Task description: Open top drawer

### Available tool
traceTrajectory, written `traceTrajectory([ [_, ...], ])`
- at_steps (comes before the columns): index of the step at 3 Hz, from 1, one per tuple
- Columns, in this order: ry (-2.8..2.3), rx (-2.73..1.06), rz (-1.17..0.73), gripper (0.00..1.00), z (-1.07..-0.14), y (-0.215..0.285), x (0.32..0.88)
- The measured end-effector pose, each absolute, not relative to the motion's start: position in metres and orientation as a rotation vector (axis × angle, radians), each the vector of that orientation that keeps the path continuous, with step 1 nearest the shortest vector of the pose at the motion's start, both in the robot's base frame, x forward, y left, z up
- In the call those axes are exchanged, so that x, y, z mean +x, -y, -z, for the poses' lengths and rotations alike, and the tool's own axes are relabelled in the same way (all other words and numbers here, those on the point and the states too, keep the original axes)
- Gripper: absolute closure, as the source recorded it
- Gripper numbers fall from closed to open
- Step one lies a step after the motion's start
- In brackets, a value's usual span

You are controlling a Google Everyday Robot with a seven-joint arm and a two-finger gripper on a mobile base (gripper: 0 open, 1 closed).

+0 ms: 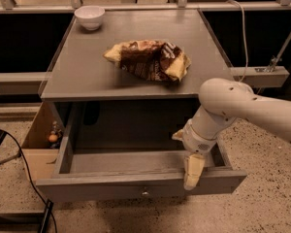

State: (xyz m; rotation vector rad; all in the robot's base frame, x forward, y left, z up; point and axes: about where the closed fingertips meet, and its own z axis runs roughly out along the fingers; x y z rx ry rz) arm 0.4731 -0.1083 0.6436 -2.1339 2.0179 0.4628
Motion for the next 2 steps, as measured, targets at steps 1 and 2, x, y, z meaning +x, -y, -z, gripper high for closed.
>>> traceTrajectory([
  [1, -2.02, -2.139, -0.463, 0.0, -0.654, 0.11, 0.462],
  [2, -2.021, -2.12, -0.449, 0.0, -0.668, 0.115, 0.452],
])
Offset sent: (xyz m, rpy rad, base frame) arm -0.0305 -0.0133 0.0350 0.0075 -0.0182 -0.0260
